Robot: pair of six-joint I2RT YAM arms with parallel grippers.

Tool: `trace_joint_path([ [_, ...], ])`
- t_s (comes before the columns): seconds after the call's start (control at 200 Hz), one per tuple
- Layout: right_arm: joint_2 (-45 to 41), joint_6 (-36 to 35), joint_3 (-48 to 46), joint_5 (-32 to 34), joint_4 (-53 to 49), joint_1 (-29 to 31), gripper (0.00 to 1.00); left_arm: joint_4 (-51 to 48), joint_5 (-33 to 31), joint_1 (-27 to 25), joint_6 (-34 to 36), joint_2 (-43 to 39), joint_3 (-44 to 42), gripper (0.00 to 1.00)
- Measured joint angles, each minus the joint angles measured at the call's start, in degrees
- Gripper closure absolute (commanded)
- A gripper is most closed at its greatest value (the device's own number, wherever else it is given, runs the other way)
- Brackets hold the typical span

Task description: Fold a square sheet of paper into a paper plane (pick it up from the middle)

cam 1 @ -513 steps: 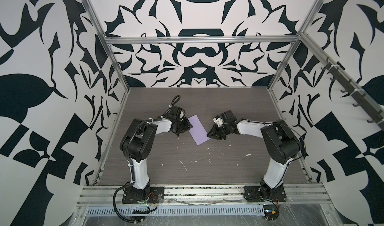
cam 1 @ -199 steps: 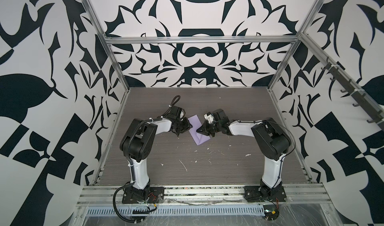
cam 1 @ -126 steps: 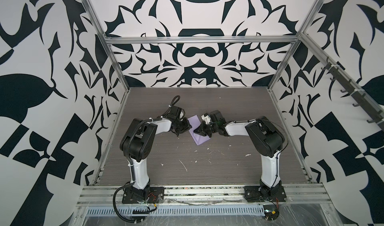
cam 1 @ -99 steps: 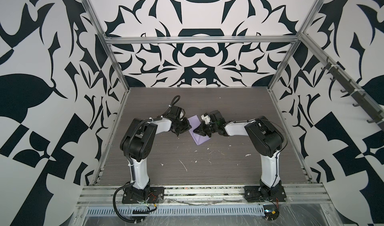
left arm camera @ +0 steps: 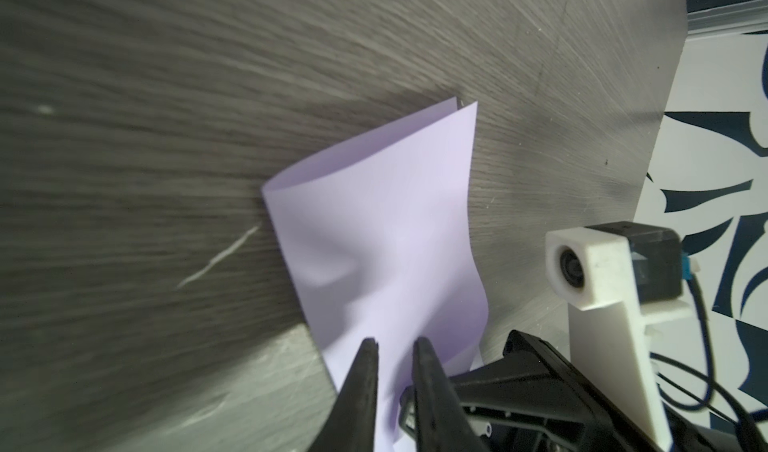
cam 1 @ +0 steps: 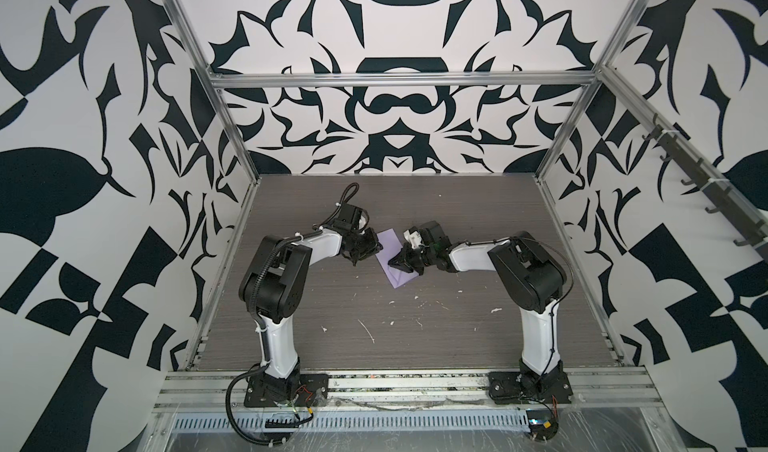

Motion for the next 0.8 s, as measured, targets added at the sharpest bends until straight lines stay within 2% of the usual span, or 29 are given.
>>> trace_joint_path([
  [0.21,0.3,0.0,0.2,0.0,0.1,0.3,1.00,-0.6,-0.1,0.1,0.6,2.7,0.6,0.85],
  [0.805,2.0,0.2,1.2,0.0,1.8,0.8,1.00,-1.1,-0.2,0.1,0.9,2.7,0.7,0.87],
])
